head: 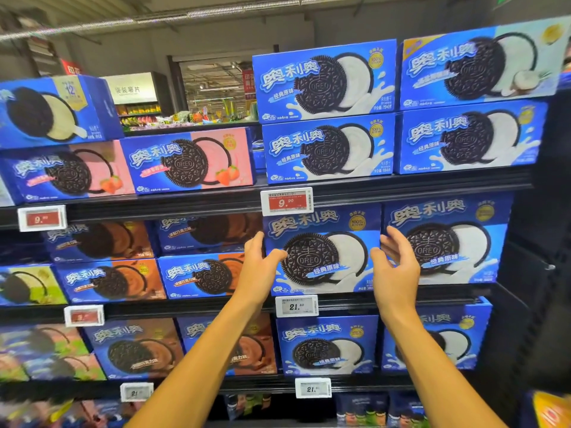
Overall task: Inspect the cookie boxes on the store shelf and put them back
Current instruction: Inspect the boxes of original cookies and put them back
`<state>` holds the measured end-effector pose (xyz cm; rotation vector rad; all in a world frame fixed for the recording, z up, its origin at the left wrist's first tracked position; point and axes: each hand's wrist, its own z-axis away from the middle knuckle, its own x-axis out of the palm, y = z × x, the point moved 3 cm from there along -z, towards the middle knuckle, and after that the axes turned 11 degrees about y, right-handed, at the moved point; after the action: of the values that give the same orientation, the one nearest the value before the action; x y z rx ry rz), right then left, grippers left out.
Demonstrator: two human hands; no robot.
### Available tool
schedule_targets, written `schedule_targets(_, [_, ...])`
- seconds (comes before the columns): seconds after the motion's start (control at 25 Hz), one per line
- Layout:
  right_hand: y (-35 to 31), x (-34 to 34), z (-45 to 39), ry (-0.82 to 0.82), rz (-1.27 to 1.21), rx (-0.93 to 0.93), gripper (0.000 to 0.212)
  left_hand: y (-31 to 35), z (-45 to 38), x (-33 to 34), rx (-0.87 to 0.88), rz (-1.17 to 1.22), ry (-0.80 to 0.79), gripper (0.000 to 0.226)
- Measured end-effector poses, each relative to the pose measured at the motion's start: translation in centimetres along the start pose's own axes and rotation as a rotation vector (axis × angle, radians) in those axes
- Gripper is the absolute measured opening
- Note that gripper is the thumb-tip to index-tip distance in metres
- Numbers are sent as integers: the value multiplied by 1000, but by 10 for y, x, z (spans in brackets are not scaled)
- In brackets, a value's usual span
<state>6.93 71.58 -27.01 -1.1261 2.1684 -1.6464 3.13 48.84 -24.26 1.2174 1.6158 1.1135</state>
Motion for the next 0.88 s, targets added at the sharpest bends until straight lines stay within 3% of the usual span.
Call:
schedule_targets(0.16, [4,3,-4,-20,0,16,46,2,0,2,12,-5,3,58])
schedule_targets(0.36, [13,6,-9,-20,51,19,50,6,-3,3,20,-32,-11,23])
schedule_targets(0.44, [18,5,-13,-22,71,23,50,7,-1,1,-1,-13,-14,32])
schedule_targets(0.52, [21,7,-15,-32,95,34,49,6,-2,0,-51,-36,-16,74])
schedule_targets(0.56, [22,8,-16,-36,104,39,49,7,-2,0,-72,-44,-9,81])
schedule_targets(0.72, [22,8,-16,-13,106,36,45,14,-2,1,-30,-74,-39,54])
schedule_targets(0.88, [15,11,-14,17,129,37,37,17,-6,2,-37,-55,-78,65])
